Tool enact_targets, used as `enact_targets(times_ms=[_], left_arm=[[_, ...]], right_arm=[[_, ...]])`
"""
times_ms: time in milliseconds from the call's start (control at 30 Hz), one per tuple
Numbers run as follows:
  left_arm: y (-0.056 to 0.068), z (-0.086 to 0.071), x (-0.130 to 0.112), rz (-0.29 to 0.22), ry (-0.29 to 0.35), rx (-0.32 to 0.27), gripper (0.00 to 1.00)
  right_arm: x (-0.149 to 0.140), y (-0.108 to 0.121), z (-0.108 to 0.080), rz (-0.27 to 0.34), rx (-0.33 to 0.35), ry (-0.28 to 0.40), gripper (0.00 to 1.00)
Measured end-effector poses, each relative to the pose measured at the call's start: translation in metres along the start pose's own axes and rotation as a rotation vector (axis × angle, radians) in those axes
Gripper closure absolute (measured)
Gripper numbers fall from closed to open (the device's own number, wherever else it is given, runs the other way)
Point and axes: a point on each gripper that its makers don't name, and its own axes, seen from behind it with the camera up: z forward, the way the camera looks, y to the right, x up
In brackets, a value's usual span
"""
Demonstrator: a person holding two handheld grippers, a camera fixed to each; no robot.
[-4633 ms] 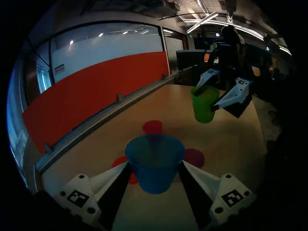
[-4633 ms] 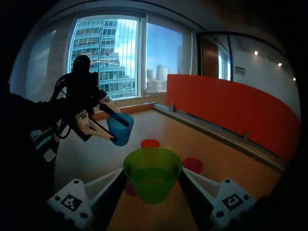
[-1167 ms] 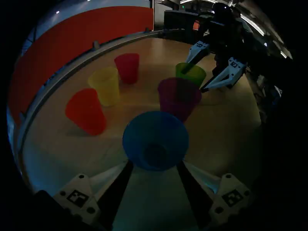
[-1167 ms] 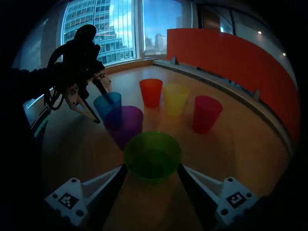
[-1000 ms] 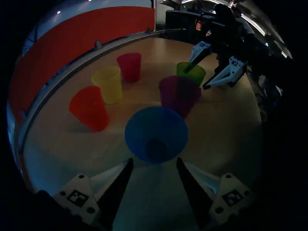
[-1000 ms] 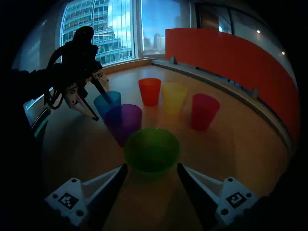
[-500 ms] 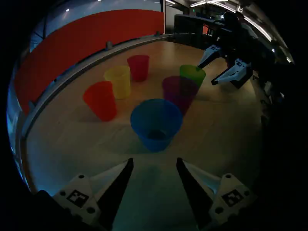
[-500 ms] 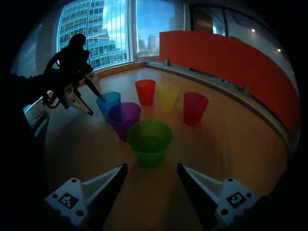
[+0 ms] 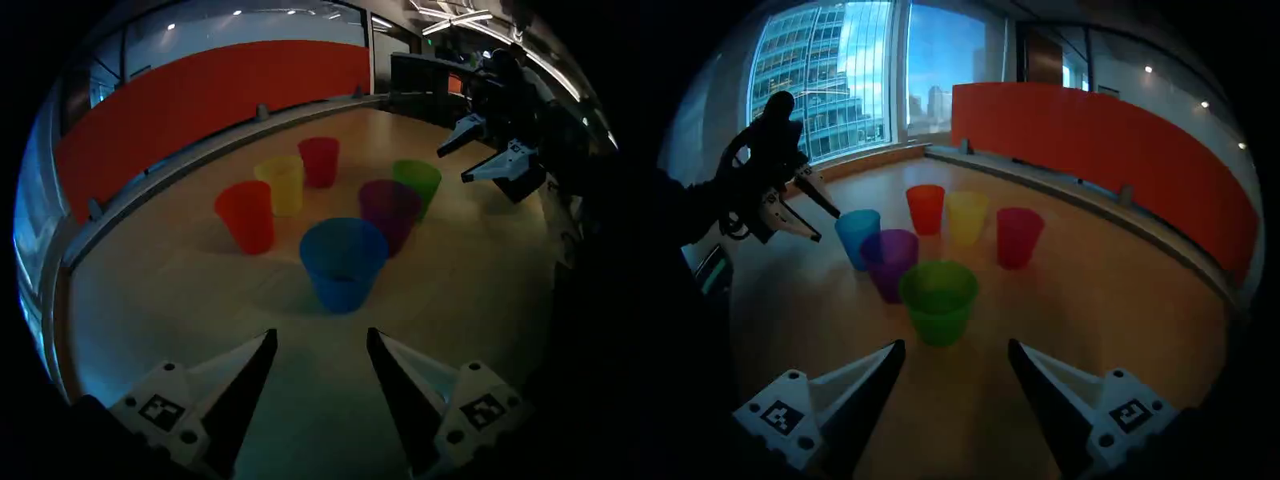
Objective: Pour water
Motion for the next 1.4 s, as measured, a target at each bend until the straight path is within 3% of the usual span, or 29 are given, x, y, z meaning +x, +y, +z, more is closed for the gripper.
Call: enact_targets(times_ms=[267, 467, 767, 1100, 1400], left_arm=[[-0.016, -0.007, 0.005, -0.044, 0.073, 0.093, 0.18], [-0.033, -0.019, 0.022, -0.053, 0.161, 0.190, 0.18], [-0.054, -0.036, 0.045, -0.113, 0.286, 0.306, 0.18], [-0.081, -0.072, 0.063, -0.184, 0.438, 0.462, 0.18], [-0.093, -0.100, 0.076, -0.227, 0.551, 0.581, 0.18]], right_arm=[[0.011, 0.012, -0.016, 0.023, -0.074, 0.058, 0.00], [0.031, 0.027, -0.028, 0.063, -0.151, 0.139, 0.00], [0.053, 0.056, -0.046, 0.124, -0.287, 0.263, 0.00], [0.071, 0.088, -0.071, 0.174, -0.439, 0.384, 0.01], [0.084, 0.109, -0.096, 0.187, -0.582, 0.487, 0.01]])
